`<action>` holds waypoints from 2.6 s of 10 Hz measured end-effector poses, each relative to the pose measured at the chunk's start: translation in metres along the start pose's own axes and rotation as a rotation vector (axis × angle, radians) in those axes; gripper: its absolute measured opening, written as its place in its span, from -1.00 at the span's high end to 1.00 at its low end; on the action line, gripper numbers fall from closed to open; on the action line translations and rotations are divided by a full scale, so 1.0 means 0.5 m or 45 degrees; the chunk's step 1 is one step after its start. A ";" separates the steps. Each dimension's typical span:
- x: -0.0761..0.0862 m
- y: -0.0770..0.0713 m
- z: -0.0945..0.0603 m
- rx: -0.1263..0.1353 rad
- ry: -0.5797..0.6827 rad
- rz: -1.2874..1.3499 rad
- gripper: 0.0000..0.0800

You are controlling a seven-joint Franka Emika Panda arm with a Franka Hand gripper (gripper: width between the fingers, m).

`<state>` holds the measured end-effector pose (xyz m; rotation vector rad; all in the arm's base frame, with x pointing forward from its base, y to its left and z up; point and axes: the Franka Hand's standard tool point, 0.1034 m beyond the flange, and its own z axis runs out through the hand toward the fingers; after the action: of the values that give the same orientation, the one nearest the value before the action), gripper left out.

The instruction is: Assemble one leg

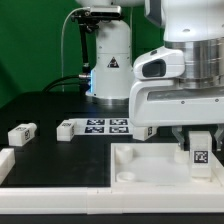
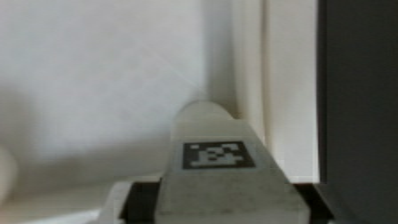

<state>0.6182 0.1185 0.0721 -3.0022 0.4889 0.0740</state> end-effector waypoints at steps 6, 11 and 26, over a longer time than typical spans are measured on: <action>0.006 -0.011 0.000 -0.009 0.010 0.978 0.27; 0.007 -0.011 0.002 0.000 0.028 0.637 -0.50; 0.009 -0.008 -0.002 -0.053 0.034 -0.735 0.27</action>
Offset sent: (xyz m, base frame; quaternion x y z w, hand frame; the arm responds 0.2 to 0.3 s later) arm 0.0138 -0.0002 -0.0043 -0.0354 0.0022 0.2633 0.9641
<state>0.6238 0.1206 0.0730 -3.0530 -0.3893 -0.0009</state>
